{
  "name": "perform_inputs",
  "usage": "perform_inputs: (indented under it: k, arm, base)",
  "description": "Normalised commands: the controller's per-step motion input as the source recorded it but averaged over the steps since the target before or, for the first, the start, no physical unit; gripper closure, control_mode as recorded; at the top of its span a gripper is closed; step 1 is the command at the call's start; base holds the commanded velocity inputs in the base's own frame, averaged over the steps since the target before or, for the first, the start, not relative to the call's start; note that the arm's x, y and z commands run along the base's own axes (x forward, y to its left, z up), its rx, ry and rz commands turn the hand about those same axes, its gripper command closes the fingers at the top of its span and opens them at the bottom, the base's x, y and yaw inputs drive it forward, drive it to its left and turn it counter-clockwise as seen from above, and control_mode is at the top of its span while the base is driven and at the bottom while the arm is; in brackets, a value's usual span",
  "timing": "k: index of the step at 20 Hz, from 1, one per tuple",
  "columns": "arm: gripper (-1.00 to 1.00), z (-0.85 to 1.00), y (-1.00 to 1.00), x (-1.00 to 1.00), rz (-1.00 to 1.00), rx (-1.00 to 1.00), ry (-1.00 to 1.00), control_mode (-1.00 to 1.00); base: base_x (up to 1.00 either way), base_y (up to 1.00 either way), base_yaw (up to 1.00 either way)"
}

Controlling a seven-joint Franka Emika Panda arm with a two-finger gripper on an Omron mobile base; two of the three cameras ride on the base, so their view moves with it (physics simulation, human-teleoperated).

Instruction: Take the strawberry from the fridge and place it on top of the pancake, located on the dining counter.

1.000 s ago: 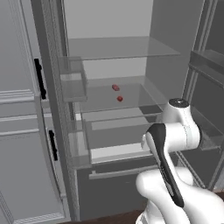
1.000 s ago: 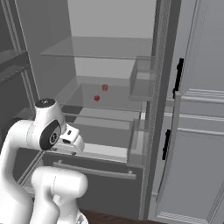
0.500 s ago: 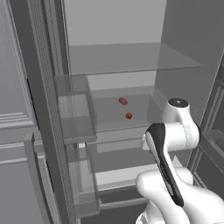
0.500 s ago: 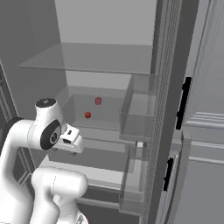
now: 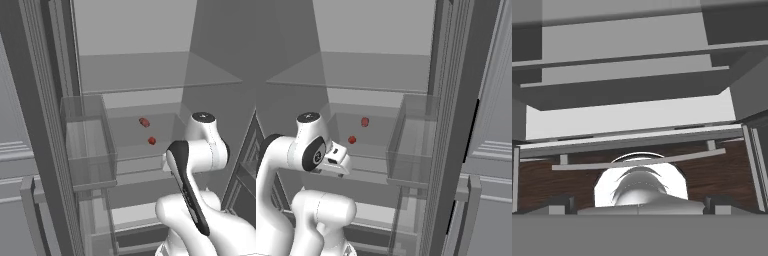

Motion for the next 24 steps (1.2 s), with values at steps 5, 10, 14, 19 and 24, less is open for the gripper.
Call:
perform_inputs:
  k: [5, 10, 14, 19, 24]
  arm:
    - [-1.00, 0.00, 0.01, 0.10, 0.00, 0.00, 0.00, -1.00]
    - [-1.00, 0.08, 0.21, 0.55, 0.03, 0.00, -0.22, -1.00]
    - [-1.00, 0.28, 0.28, 0.64, 0.01, 0.00, -0.33, -1.00]
    - [-1.00, 0.40, -0.04, 0.68, 0.00, 0.00, -0.45, -1.00]
    - [-1.00, 0.42, 0.00, 0.84, 0.03, 0.00, -0.19, -1.00]
  base:
    - [0.02, 0.00, 0.00]
    - [0.00, 0.00, 0.00]
    - [0.00, 0.00, 0.00]
    - [0.00, 0.00, 0.00]
    - [0.00, 0.00, 0.00]
